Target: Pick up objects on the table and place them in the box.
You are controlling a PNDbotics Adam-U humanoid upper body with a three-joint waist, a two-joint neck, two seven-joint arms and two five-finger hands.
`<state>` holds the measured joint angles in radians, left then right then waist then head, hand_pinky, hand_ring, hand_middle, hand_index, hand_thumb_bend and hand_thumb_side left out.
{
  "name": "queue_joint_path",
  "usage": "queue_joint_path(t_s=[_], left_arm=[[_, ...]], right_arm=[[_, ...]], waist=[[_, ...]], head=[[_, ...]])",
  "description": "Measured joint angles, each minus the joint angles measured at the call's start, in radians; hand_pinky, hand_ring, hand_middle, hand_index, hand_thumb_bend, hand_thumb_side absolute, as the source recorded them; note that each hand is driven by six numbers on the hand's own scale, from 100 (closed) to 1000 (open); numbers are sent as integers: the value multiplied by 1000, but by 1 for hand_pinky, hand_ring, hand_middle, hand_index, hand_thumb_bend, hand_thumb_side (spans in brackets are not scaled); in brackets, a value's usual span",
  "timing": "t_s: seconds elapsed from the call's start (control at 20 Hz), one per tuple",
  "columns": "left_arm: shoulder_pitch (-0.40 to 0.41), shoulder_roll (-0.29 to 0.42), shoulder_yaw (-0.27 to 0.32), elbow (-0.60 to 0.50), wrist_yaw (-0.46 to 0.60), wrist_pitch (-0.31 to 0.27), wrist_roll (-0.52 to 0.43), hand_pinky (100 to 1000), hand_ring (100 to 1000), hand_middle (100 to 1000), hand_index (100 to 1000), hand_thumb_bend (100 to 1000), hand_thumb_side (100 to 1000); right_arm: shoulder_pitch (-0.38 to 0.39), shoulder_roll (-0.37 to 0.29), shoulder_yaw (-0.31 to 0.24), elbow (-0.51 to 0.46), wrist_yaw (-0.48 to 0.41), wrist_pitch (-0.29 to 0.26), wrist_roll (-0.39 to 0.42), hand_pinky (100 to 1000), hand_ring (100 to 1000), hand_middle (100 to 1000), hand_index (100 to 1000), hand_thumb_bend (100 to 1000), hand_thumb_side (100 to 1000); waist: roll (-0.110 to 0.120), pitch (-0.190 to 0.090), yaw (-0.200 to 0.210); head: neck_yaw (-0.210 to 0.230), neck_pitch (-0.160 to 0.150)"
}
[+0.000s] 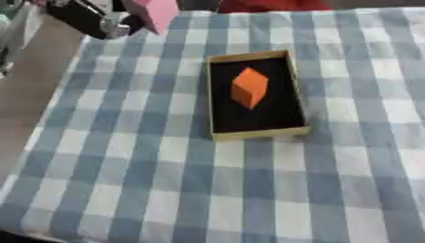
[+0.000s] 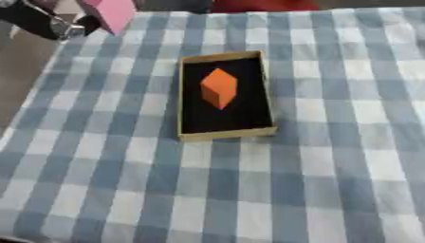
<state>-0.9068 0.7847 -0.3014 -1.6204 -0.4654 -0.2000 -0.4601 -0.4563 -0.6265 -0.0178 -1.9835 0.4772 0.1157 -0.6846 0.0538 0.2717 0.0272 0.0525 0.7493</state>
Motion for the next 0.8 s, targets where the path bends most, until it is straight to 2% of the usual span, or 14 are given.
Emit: queue_joint_path(t_s=[0.1, 0.25, 0.75, 0.8], left_arm=[[0, -33, -13, -24, 7, 1, -8, 608, 688, 579, 748, 100, 103], [0, -82, -37, -50, 1, 0, -30, 606, 688, 579, 746, 100, 105], [-1, -170, -98, -89, -34, -13, -76, 585, 675, 565, 730, 100, 103], [-2, -182, -103, -89, -45, -14, -77, 585, 678, 567, 727, 127, 100]], right_arm=[[0, 6, 0, 0, 0, 2, 2, 778, 740, 723, 793, 104, 1000], [3, 9, 0, 0, 0, 3, 4, 777, 740, 722, 792, 106, 1000], [2, 16, 0, 0, -1, 5, 3, 775, 738, 720, 791, 111, 1000], [2, 16, 1, 0, -1, 5, 3, 774, 738, 719, 791, 112, 1000]], waist=[[-4, -12, 1], [-8, -12, 1], [-17, 6, 2], [-18, 7, 3]], head=[[-25, 7], [-44, 11], [-46, 15], [-45, 15]])
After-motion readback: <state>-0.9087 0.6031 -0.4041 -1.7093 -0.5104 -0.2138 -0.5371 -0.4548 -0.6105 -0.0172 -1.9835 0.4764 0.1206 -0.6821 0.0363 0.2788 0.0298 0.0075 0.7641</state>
